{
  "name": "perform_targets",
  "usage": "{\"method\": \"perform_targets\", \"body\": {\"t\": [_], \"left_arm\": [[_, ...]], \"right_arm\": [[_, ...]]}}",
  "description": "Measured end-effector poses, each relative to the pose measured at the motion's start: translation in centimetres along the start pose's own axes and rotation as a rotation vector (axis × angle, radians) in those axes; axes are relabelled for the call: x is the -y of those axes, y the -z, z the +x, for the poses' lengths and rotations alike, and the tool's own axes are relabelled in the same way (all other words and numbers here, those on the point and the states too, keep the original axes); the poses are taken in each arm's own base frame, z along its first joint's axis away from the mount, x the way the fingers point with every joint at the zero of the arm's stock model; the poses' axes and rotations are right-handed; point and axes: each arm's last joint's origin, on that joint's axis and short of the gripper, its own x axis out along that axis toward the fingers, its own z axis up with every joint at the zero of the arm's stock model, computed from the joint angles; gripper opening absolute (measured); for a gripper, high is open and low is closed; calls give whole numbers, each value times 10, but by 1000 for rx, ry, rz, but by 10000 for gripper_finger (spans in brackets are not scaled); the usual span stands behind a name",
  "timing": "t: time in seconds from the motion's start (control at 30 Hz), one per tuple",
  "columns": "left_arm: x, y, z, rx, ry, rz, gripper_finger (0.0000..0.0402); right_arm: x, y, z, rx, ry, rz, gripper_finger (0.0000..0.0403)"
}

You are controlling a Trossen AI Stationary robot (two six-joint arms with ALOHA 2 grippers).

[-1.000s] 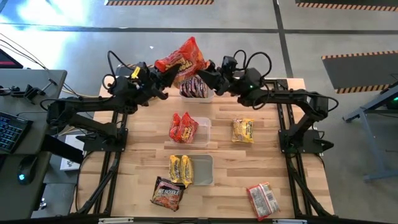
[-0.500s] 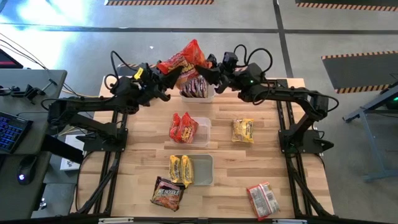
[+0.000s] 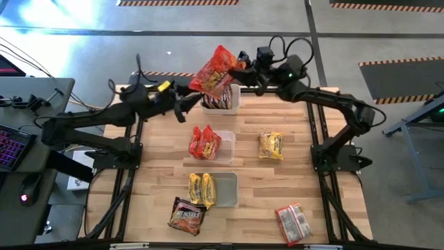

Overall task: Sort Maruchan noodles
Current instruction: Put the orange noodle pack into the transparent bin

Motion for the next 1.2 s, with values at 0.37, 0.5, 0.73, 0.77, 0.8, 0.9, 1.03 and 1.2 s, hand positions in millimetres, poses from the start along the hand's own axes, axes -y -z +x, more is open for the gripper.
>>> {"method": "perform_targets", "body": {"t": [0.37,0.5,0.73,0.77,0.8,0.9,1.03,1.2], "left_arm": [[10,-39,-14,-98,-66,-9,238],[14,-41,9,-246,-118,20,244],[23,-55,39,-329,-105,32,267],[25,-57,43,-329,-83,29,268],[27,-59,46,-331,-65,27,268],[28,-59,53,-344,-54,23,268],[29,-59,55,-352,-60,-8,268],[31,-70,43,-320,-47,-103,269]], "right_arm": [[6,6,-17,-316,8,13,129],[3,9,-14,-314,5,-30,129],[3,9,-14,-320,5,-24,129],[3,9,-15,-320,2,-27,129],[3,8,-15,-323,-5,-29,129],[3,8,-15,-330,-17,-28,129],[4,8,-17,-339,-25,-32,129],[12,6,-23,-346,5,-16,129]]}}
